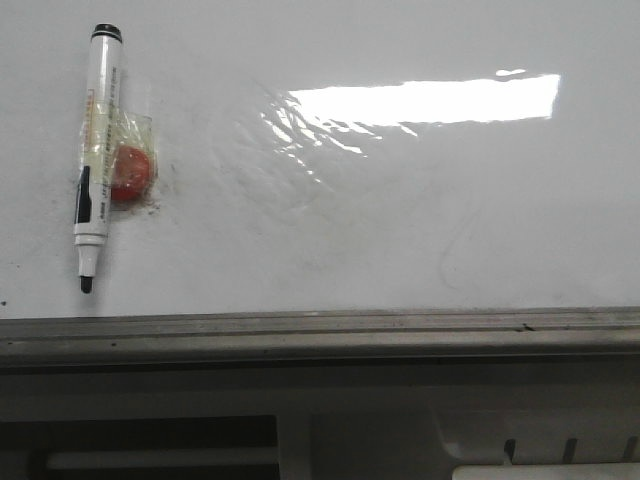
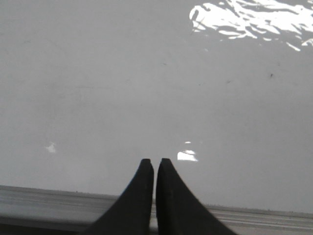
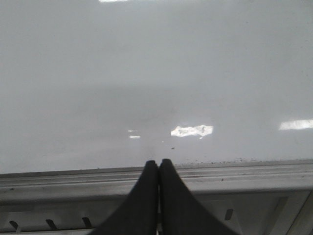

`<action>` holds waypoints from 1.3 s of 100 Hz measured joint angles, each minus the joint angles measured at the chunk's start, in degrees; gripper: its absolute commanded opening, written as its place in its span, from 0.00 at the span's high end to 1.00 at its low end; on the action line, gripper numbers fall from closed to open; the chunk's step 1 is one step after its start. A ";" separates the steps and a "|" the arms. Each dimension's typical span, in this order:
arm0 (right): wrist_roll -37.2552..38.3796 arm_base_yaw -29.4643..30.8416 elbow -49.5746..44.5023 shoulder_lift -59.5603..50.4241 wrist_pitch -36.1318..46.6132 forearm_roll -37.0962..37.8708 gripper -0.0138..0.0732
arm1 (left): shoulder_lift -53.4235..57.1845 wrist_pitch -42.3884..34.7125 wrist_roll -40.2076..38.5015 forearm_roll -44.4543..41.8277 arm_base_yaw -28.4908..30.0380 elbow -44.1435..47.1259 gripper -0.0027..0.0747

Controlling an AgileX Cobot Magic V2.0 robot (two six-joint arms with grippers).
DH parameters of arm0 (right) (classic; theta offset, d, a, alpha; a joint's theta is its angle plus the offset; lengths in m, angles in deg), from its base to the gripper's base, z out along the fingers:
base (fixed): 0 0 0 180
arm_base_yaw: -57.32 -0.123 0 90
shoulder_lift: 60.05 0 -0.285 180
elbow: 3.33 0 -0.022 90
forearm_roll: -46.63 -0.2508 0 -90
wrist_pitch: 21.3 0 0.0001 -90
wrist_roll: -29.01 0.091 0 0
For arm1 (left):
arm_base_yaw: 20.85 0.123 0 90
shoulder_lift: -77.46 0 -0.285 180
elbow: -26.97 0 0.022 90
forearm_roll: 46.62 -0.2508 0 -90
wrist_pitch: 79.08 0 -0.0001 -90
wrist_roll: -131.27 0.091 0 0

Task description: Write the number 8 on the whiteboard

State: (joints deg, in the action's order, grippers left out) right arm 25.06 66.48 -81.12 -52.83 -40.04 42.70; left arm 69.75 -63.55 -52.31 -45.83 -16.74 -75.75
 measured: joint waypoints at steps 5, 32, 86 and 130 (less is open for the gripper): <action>0.00 0.00 0.00 0.00 0.00 0.00 0.92 | 0.00 -0.63 0.00 0.52 0.00 0.00 0.99; 0.00 0.00 0.00 0.00 3.06 0.00 0.92 | 0.00 -1.21 0.00 3.92 0.00 0.00 0.99; 0.00 0.00 0.00 0.00 8.18 0.00 0.91 | 0.00 -1.21 0.00 2.72 0.00 0.00 0.99; 0.00 0.00 0.00 0.00 7.95 1.35 0.91 | 0.00 -2.95 0.00 2.59 0.00 0.00 0.99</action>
State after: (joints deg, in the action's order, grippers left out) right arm 25.06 66.48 -81.12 -52.83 -32.10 44.05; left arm 69.75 -66.50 -52.31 -43.24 -16.74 -75.75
